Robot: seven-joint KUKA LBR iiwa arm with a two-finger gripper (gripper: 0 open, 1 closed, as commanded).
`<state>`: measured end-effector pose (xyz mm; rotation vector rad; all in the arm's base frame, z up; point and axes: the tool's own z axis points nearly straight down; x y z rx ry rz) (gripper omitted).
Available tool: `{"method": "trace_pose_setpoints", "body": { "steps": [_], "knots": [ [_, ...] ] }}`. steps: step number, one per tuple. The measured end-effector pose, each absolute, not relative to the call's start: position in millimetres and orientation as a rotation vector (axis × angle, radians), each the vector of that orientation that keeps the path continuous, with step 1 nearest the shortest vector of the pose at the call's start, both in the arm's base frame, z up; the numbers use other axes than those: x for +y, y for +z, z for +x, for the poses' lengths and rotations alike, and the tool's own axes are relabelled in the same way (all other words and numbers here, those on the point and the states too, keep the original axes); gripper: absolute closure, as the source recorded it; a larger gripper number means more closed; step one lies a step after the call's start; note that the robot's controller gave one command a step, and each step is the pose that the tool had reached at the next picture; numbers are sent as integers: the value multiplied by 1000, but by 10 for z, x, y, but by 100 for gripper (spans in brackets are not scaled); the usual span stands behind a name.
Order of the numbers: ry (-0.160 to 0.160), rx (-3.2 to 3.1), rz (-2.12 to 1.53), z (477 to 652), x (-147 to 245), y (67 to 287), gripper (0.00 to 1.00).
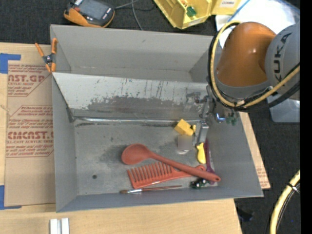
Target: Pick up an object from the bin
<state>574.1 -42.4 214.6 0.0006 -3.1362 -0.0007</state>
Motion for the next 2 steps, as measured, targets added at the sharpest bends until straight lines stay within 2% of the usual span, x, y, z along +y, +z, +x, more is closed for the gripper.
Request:
{"method": "trace_pose_setpoints", "body": {
  "steps": [1, 2],
  "knots": [
    [1, -3144, 2, 5757, -423, 2192, 0],
    [-2, -3146, -57, 5115, -26, 933, 0]
  ]
}}
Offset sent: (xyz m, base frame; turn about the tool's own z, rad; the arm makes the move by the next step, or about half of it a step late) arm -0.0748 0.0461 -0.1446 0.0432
